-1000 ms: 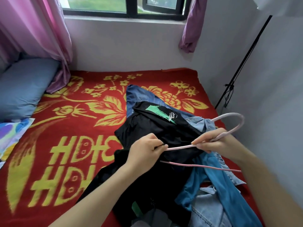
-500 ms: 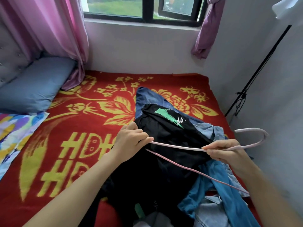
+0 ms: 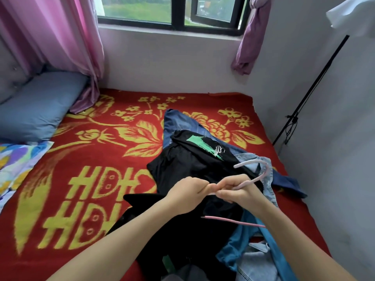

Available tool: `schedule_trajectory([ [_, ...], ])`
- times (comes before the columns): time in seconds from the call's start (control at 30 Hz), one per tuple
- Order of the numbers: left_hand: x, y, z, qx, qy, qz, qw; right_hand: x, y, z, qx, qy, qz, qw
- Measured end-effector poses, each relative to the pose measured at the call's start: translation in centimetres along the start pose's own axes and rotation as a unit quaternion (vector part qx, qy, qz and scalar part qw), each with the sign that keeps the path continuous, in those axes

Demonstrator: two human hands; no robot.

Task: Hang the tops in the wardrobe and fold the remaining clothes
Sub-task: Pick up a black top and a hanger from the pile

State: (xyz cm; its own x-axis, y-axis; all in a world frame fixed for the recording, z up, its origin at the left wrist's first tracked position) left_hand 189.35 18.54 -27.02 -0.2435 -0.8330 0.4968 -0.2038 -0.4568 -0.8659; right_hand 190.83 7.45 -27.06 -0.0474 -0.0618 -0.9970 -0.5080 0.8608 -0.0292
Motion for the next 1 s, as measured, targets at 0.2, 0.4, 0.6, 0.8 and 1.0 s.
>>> schedule_trajectory([
  [0.2,-2.1,-0.2,0.3,0.017,-0.073,-0.122,0.990,2.2,0.7,0.0,-0.060,0.044,-0.071,0.995],
  [0.4,-1.2,-2.8,0.4,0.143,-0.134,-0.106,0.975,2.0,2.3,-0.3,-0.221,0.149,0.059,0.962],
  [0.6,0.2,-5.6,1.1,0.201,-0.111,-0.083,0.970,-2.1,4.3,-0.1,-0.308,0.136,0.231,0.913],
  [0.8,-2.2,-8.3,-4.1,0.442,-0.019,-0.079,0.894,-3.7,0.9,1.4,-0.161,0.098,0.197,0.962],
  [1.0,-9.9,1.0,-5.1,0.198,-0.155,-0.147,0.957,-8.4,-3.6,1.1,-0.114,0.020,0.186,0.976],
])
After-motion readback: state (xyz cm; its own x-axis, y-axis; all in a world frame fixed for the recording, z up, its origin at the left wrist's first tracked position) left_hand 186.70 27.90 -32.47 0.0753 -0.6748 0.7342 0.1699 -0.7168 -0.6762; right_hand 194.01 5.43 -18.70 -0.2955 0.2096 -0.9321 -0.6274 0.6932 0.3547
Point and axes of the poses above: each hand's wrist, its own z-axis towards the middle knuckle, its own y-axis out of the palm, x = y × z, the point moved 8 cm from there along z, towards the middle knuckle, and after that the axes turned 9 degrees about z, right-handed, at the moved point
